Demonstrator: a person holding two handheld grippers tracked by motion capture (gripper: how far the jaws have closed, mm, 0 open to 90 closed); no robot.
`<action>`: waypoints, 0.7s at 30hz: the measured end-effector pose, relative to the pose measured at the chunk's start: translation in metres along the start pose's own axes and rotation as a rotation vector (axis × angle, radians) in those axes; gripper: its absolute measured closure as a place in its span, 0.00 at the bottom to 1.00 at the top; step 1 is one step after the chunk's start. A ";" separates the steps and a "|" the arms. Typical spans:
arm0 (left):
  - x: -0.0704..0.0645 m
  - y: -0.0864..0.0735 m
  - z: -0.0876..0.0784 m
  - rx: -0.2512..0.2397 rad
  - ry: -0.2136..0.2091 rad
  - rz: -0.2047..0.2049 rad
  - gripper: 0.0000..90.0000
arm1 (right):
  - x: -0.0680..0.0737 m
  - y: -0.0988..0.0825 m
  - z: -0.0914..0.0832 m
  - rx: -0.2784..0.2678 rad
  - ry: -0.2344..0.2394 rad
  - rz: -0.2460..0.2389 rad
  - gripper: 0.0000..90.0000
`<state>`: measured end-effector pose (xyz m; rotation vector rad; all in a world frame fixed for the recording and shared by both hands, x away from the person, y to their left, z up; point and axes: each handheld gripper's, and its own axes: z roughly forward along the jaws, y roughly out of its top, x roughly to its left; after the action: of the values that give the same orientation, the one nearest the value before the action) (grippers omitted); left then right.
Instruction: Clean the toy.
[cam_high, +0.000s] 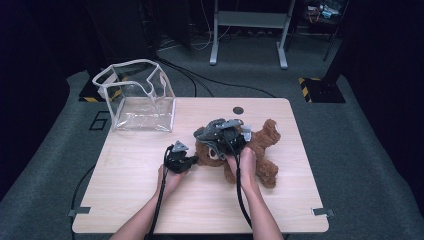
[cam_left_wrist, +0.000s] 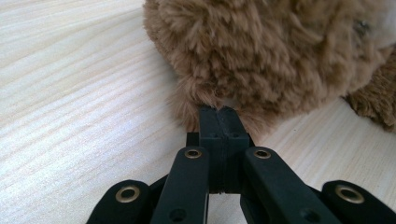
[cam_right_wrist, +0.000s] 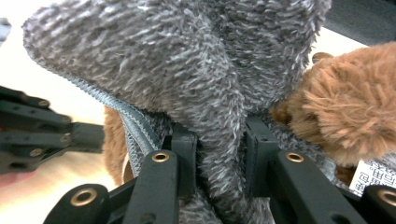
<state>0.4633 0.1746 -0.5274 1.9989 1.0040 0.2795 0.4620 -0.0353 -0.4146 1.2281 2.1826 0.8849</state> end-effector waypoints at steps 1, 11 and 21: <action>0.000 0.000 0.000 -0.002 -0.003 -0.007 1.00 | 0.000 -0.001 -0.004 0.005 0.007 0.000 0.78; -0.001 0.000 0.001 -0.006 0.008 -0.011 1.00 | 0.023 -0.033 -0.016 0.015 0.020 -0.077 0.78; 0.000 0.000 0.000 -0.006 0.007 -0.011 1.00 | 0.034 -0.073 0.004 0.097 0.094 -0.067 0.79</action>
<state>0.4632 0.1743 -0.5276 1.9883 1.0167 0.2831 0.4077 -0.0331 -0.4735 1.1721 2.3516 0.8347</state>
